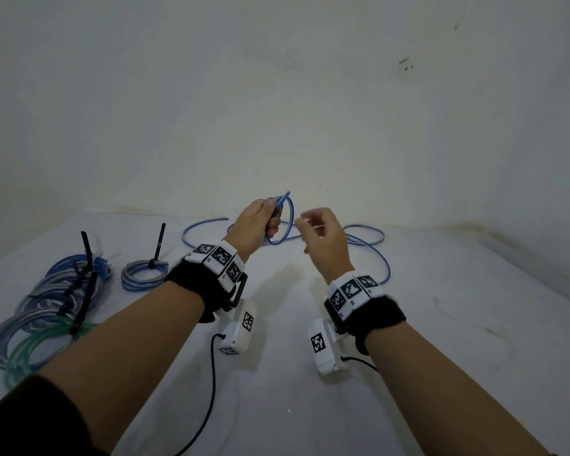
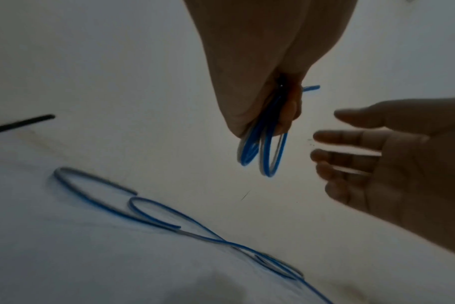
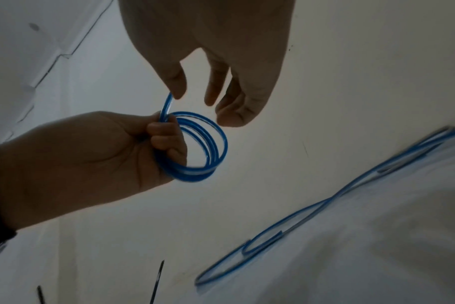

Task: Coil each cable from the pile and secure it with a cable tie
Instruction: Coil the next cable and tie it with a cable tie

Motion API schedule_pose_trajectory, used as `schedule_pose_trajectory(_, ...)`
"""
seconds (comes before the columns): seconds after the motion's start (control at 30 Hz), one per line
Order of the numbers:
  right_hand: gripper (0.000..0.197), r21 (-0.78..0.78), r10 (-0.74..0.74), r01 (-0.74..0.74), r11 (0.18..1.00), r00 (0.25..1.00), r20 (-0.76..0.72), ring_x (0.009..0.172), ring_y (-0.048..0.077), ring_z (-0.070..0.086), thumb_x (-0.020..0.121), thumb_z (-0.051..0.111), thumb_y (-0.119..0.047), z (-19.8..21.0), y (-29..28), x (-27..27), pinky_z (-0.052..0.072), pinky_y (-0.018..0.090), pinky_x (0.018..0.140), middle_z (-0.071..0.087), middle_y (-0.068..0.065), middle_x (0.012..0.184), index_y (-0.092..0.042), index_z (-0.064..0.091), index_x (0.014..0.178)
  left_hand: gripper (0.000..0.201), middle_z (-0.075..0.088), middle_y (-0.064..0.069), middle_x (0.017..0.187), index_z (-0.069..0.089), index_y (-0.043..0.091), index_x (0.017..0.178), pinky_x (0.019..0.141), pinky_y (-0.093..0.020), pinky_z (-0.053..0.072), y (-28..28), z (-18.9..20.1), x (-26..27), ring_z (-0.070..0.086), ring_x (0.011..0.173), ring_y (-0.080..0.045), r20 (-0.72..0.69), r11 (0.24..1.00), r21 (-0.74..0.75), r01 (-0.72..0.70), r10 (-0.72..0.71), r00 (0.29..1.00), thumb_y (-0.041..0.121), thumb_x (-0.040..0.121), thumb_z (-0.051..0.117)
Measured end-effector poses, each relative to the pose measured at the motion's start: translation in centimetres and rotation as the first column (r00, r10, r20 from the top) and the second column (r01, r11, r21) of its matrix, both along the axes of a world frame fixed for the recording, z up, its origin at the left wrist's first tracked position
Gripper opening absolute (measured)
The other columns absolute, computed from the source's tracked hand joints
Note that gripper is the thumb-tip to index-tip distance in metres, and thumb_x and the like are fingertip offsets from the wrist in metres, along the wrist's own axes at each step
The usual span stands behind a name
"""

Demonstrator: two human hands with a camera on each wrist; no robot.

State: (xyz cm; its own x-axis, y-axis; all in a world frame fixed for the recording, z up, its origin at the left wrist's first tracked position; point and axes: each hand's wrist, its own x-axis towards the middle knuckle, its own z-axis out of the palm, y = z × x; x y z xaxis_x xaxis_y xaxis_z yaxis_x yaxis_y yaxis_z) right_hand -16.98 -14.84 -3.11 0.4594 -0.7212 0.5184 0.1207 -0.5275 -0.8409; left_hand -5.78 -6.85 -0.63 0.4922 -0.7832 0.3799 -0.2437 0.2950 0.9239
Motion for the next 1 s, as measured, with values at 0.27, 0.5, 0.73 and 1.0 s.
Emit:
schedule_pose_trajectory(0.27, 0.02, -0.045, 0.166, -0.168, 0.985, 0.985, -0.057, 0.1, 0.009, 0.058, 0.097, 0.048, -0.015, 2.0, -2.7, -3.2, 0.043, 0.022, 0.092, 0.063, -0.001, 0.104, -0.013, 0.062, 0.111, 0.034, 0.037, -0.006, 0.067, 0.05, 0.01, 0.077, 0.05, -0.022, 0.026, -2.4, 0.6, -3.1, 0.031, 0.052, -0.011, -0.025, 0.978, 0.11, 0.175, -0.174, 0.985, 0.015, 0.102, 0.027)
schedule_pose_trajectory(0.5, 0.017, 0.215, 0.247, -0.266, 0.94, 0.962, 0.114, 0.077, 0.015, 0.058, 0.095, 0.045, -0.001, 2.0, -4.7, -7.9, 0.048, 0.029, 0.079, 0.062, 0.007, 0.087, -0.01, 0.059, 0.097, 0.034, 0.045, 0.008, 0.048, 0.048, 0.011, 0.071, 0.052, -0.024, 0.028, -5.1, 0.8, -6.8, 0.035, 0.047, -0.009, -0.004, 0.955, 0.144, 0.258, -0.261, 0.965, 0.014, 0.1, 0.029)
schedule_pose_trajectory(0.73, 0.016, 0.191, 0.075, -0.108, 0.976, 0.982, 0.172, 0.064, 0.014, 0.048, 0.094, 0.048, 0.001, 2.0, -6.6, -13.6, 0.044, 0.023, 0.066, 0.055, 0.007, 0.075, -0.012, 0.057, 0.09, 0.034, 0.049, -0.004, 0.065, 0.051, 0.01, 0.08, 0.066, -0.029, 0.041, -8.5, 0.7, -11.8, 0.048, 0.054, -0.012, 0.008, 0.927, 0.154, 0.342, -0.348, 0.938, 0.017, 0.102, 0.027)
schedule_pose_trajectory(1.0, 0.007, 0.336, -0.054, 0.012, 0.942, 0.992, 0.118, 0.07, 0.014, 0.054, 0.096, 0.051, -0.011, 2.2, -8.6, -20.4, 0.048, 0.026, 0.069, 0.056, 0.005, 0.079, -0.011, 0.058, 0.094, 0.037, 0.041, 0.002, 0.054, 0.045, 0.01, 0.074, 0.063, -0.026, 0.039, -11.1, 0.5, -18.3, 0.042, 0.047, -0.012, -0.257, 0.806, 0.207, 0.555, -0.502, 0.826, 0.022, 0.103, 0.026)
